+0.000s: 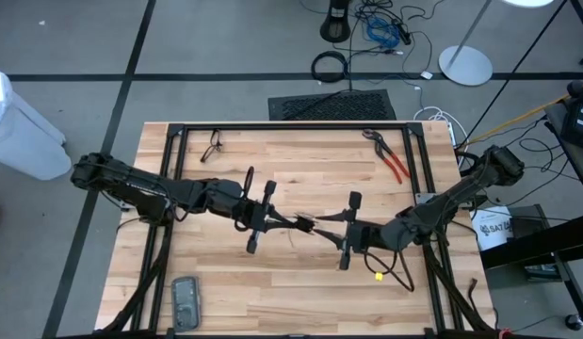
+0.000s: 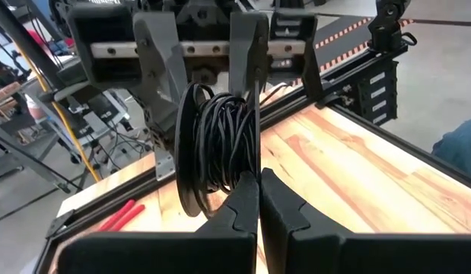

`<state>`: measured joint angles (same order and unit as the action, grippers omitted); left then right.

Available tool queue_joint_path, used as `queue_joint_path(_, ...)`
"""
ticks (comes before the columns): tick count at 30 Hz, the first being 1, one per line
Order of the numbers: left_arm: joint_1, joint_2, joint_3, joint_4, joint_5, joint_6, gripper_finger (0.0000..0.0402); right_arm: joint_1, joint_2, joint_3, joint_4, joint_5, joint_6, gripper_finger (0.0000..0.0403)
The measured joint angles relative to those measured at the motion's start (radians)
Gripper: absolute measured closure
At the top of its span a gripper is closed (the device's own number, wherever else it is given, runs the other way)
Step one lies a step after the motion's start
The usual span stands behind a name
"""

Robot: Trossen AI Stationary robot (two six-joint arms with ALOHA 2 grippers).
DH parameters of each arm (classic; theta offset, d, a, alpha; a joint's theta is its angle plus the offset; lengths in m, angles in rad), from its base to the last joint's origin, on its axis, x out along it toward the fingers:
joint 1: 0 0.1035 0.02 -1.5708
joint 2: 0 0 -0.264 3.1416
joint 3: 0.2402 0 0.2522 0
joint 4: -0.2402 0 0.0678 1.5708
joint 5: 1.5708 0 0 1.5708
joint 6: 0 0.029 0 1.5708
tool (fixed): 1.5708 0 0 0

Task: Coil cords
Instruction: Coil the black wire onto the spool

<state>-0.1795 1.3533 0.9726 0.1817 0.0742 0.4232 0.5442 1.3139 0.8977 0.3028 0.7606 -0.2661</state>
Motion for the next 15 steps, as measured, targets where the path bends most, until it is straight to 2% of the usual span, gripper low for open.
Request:
queue_joint_path(7,0.000,0.000,0.000,-0.016,-0.001,-0.001,0.0400,0.031,-0.001,0.025,-0.058,0.124,-0.003,0.0282)
queue_joint_path(15,0.000,0.000,0.000,-0.012,-0.002,-0.002,0.0400,0.031,-0.001,0.026,-0.116,0.124,0.053,0.0282)
